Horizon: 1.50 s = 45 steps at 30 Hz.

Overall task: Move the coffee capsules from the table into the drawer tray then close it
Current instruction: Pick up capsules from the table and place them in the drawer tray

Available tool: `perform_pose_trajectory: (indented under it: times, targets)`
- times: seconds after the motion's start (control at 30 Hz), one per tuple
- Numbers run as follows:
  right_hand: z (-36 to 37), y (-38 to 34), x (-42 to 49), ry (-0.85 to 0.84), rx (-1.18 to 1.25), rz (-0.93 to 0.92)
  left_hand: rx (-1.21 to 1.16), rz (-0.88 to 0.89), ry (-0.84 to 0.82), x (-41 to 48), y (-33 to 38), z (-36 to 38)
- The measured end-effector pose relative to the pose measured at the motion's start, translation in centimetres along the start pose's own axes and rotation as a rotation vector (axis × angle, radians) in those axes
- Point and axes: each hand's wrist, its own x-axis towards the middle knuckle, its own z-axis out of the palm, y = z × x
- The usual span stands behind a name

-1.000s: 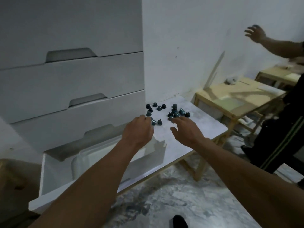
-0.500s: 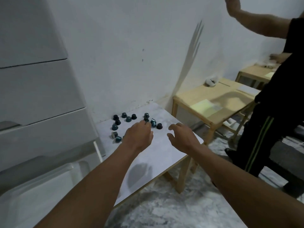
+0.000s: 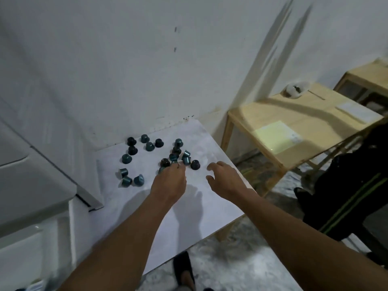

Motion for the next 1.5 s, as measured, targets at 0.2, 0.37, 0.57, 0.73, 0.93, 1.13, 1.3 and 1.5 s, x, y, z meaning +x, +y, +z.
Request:
perform_pose_trajectory:
  times: [0.2, 0.37, 0.57, 0.73, 0.93, 1.13, 1.3, 1.5]
  targets:
    - [2.5, 0.3, 6.5, -0.103, 0.008, 0.039, -0.029, -0.092, -0.052, 5.8, -4.1, 3.2]
    - [4.4, 0.0, 11.1, -0.165, 0.008, 0.098, -0.069, -0.129, -0.111, 10.0, -5.5, 5.2]
    - [6.7, 0.3, 13.6, -0.254, 0.029, 0.173, -0.061, -0.114, -0.184, 12.3, -5.9, 7.9]
    - [7.5, 1.1, 14.5, -0.288, 0.050, 0.158, -0.069, -0.066, -0.194, 13.1, -5.7, 9.2]
    - [6.9, 1.4, 14.1, -0.286, 0.051, 0.118, -0.122, -0.150, -0.180, 12.2, -5.4, 9.5]
    - [5.1, 2.8, 13.1, -0.270, 0.083, -0.006, -0.245, -0.303, -0.143, 9.6, -3.7, 8.0]
    - [3.8, 3.5, 11.9, -0.298, 0.106, -0.128, -0.370, -0.489, -0.046, 6.7, -1.4, 6.4]
    - [1.6, 3.0, 9.8, -0.220, 0.125, -0.260, -0.440, -0.633, 0.190, 2.8, 0.6, 3.8]
